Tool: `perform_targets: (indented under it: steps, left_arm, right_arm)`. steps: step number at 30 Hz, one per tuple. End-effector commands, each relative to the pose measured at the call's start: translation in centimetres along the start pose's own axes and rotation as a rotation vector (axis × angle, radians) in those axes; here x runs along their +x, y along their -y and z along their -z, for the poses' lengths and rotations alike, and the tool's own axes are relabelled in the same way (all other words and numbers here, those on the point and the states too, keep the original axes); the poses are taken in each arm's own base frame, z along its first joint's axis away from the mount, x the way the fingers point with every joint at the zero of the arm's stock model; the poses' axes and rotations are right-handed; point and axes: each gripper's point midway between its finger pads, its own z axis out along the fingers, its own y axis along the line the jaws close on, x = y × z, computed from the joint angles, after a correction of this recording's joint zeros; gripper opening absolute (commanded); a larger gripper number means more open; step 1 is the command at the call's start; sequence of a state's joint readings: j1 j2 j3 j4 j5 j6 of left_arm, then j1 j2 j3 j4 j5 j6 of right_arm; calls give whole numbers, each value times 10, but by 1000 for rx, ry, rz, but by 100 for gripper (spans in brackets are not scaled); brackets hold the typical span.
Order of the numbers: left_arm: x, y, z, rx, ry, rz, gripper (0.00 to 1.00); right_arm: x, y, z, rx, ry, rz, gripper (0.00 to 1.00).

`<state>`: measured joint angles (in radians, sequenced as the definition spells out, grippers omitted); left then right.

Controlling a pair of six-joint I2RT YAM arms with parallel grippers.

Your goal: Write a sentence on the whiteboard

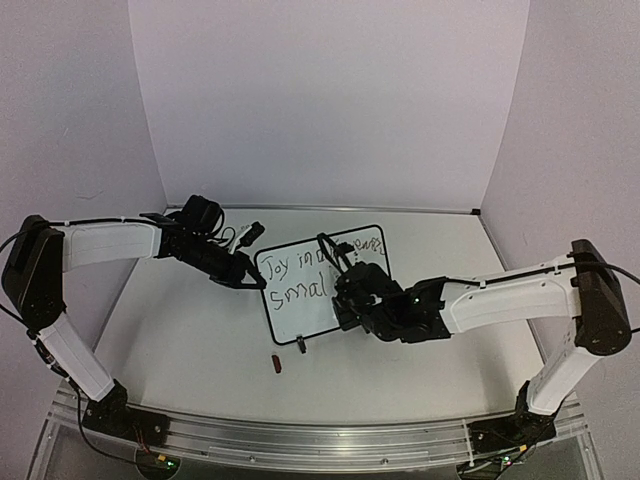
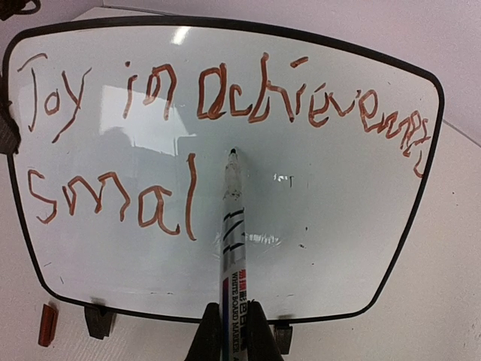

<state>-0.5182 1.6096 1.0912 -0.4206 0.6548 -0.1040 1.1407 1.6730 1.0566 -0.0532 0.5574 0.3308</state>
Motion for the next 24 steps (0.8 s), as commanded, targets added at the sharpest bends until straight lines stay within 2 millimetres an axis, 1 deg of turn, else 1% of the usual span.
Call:
perform_targets:
  steps: [1, 9, 24]
  left_arm:
    - [-11, -10, 5, -80, 23, -22, 0]
    - [-11, -10, 5, -81, 23, -22, 0]
    - [-11, -10, 5, -81, 23, -21, 0]
  right_arm:
    - [-19, -10, -3, -35, 35, -18, 0]
    - [-10, -13, -5, -53, 17, -23, 0]
    - [18, -4, 7, -58, -24, -86, 0]
